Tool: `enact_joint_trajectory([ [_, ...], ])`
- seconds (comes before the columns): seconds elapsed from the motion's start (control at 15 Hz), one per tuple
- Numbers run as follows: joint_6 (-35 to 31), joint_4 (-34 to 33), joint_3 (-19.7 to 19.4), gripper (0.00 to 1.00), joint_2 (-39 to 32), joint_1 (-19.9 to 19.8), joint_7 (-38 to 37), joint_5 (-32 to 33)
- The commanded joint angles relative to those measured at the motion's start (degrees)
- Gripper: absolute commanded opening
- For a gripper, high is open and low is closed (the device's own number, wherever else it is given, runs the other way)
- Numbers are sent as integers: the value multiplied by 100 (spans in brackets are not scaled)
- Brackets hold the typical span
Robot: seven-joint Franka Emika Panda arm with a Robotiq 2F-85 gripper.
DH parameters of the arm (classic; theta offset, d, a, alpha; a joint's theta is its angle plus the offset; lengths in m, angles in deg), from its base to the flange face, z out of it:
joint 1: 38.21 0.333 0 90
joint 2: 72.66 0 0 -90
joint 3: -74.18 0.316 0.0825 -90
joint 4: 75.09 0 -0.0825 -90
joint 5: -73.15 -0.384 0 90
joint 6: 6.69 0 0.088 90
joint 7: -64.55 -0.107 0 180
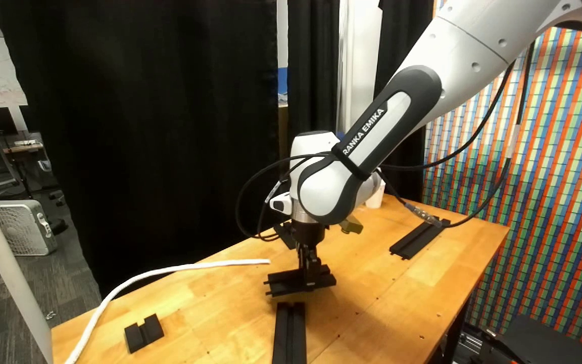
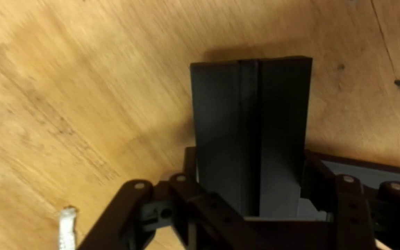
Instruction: Connect three black boards together
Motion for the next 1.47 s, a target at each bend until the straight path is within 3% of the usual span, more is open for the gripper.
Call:
enact_joint_trajectory([
  [0.0, -161, 657, -180, 47, 770, -290, 638, -363],
  [0.4, -64, 1342, -827, 47, 1407, -476, 2321, -814],
  [0.73, -40, 1644, -1354, 47, 1359, -502, 3754, -898],
  [1.4, -82, 1534, -1641, 47, 821, -655, 4970, -815],
])
